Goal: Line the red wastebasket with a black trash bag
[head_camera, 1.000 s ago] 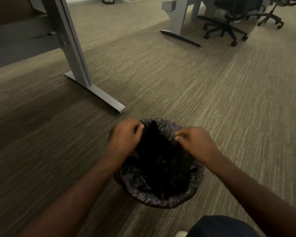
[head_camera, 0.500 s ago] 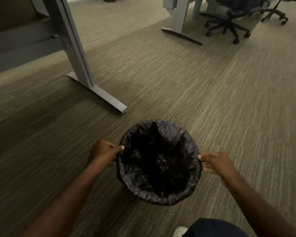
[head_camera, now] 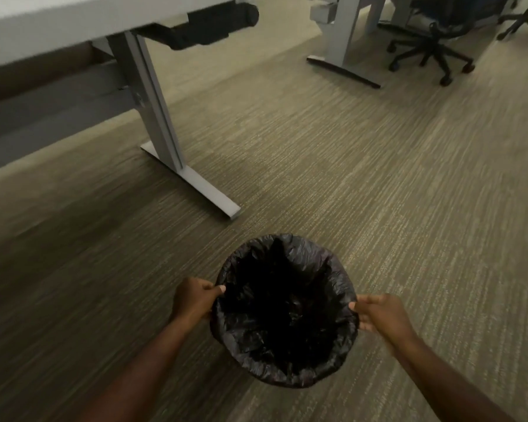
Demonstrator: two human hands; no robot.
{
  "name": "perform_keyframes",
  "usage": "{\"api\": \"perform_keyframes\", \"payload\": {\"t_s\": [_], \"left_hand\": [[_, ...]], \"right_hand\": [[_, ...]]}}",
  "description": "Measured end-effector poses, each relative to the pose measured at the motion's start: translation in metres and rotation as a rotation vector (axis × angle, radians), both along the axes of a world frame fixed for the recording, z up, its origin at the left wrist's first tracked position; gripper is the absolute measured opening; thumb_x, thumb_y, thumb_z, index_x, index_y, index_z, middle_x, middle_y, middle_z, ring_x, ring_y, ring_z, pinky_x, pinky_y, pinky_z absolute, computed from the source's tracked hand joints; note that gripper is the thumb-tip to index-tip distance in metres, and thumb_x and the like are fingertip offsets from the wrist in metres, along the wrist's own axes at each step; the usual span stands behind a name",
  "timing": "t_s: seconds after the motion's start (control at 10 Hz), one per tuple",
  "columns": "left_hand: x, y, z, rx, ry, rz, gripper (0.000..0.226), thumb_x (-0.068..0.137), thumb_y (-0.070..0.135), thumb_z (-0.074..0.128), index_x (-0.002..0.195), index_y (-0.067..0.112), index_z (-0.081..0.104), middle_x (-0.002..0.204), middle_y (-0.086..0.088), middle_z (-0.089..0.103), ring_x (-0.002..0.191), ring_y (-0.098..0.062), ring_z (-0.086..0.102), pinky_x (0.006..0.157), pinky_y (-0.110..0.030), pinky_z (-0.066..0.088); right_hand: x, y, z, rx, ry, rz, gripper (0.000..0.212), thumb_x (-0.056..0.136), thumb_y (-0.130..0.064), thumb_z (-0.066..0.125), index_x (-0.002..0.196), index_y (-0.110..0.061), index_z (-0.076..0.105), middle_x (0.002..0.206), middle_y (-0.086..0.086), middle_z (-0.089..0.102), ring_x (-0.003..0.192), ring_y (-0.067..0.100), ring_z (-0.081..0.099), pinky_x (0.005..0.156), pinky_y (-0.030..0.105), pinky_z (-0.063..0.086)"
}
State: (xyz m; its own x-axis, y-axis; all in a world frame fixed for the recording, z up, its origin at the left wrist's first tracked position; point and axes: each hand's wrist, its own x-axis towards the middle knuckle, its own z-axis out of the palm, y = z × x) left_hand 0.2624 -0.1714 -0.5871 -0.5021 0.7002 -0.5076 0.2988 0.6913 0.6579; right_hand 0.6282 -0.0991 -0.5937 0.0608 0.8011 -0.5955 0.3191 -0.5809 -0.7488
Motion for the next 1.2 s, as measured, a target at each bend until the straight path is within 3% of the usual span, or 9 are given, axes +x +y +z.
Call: {"api": "perform_keyframes", "payload": {"t_s": [0.1,0.2,0.3,0.5,0.6,0.8,1.0,1.1,1.2], "left_hand": [[-0.014,0.016,0.012,0.043,-0.018,0.069,0.039,0.083,0.018,0.076,0.047,0.011,0.063,0.033,0.006,0.051,0.034,-0.011,0.054,0.039,-0.023,0.048],[-0.031,0.046,0.026,0.063,0.027,0.143,0.039,0.082,0.017,0.076,0.047,0.008,0.062,0.034,0.006,0.05,0.027,-0.004,0.048,0.029,-0.013,0.035],[-0.057,0.084,0.031,0.045,0.049,0.234,0.03,0.082,0.02,0.077,0.062,0.0,0.069,0.052,-0.008,0.06,0.038,-0.013,0.054,0.03,-0.018,0.038],[-0.105,0.137,0.013,0.007,0.091,0.332,0.029,0.077,0.026,0.081,0.075,-0.001,0.074,0.076,-0.02,0.074,0.052,-0.026,0.066,0.044,-0.026,0.049],[-0.116,0.149,0.004,-0.002,0.083,0.375,0.031,0.076,0.025,0.083,0.085,-0.004,0.075,0.086,-0.022,0.076,0.061,-0.029,0.069,0.046,-0.028,0.05],[-0.123,0.163,0.002,-0.008,0.098,0.367,0.035,0.076,0.027,0.082,0.091,-0.004,0.074,0.091,-0.021,0.076,0.059,-0.026,0.066,0.039,-0.025,0.04],[-0.124,0.165,-0.005,0.066,-0.002,0.431,0.028,0.075,0.02,0.084,0.071,0.001,0.063,0.093,-0.022,0.075,0.076,-0.033,0.074,0.061,-0.042,0.061],[-0.121,0.164,-0.005,0.094,-0.003,0.404,0.045,0.081,0.036,0.077,0.097,-0.005,0.068,0.096,-0.019,0.071,0.084,-0.035,0.071,0.064,-0.04,0.059],[-0.111,0.159,-0.001,0.109,0.195,0.365,0.064,0.087,0.057,0.059,0.107,-0.003,0.071,0.113,-0.022,0.072,0.104,-0.039,0.068,0.086,-0.044,0.057]], "right_hand": [[-0.028,0.036,0.017,0.02,-0.007,0.015,0.015,0.081,-0.001,0.073,0.095,0.002,0.073,0.087,0.021,0.077,0.082,0.034,0.073,0.084,0.052,0.06],[-0.065,0.082,0.034,0.065,0.011,0.045,0.008,0.082,0.003,0.071,0.086,-0.003,0.068,0.077,0.015,0.07,0.07,0.025,0.066,0.067,0.037,0.057],[-0.105,0.139,0.031,0.082,-0.023,0.119,0.009,0.078,0.001,0.074,0.081,-0.004,0.066,0.075,0.016,0.068,0.063,0.022,0.063,0.059,0.035,0.056],[-0.158,0.239,-0.029,0.198,-0.197,0.248,0.018,0.06,-0.018,0.079,0.055,-0.003,0.07,0.073,0.026,0.074,0.072,0.04,0.074,0.072,0.059,0.061],[-0.174,0.27,-0.047,0.201,-0.25,0.319,0.028,0.058,-0.027,0.082,0.053,-0.003,0.069,0.071,0.025,0.073,0.073,0.04,0.075,0.073,0.058,0.061],[-0.192,0.282,-0.031,0.257,-0.292,0.351,0.023,0.062,-0.016,0.082,0.062,0.003,0.07,0.06,0.015,0.062,0.064,0.028,0.065,0.069,0.051,0.059],[-0.194,0.273,-0.027,0.285,-0.33,0.315,0.026,0.066,-0.018,0.079,0.054,0.0,0.066,0.051,0.011,0.057,0.057,0.026,0.06,0.059,0.041,0.052],[-0.193,0.269,-0.031,0.279,-0.27,0.321,0.023,0.07,-0.021,0.078,0.059,-0.002,0.072,0.055,0.011,0.063,0.059,0.029,0.068,0.068,0.052,0.061],[-0.203,0.246,-0.008,0.307,-0.213,0.297,0.024,0.08,-0.035,0.073,0.074,-0.012,0.077,0.079,0.014,0.076,0.082,0.035,0.075,0.082,0.053,0.061]]}}
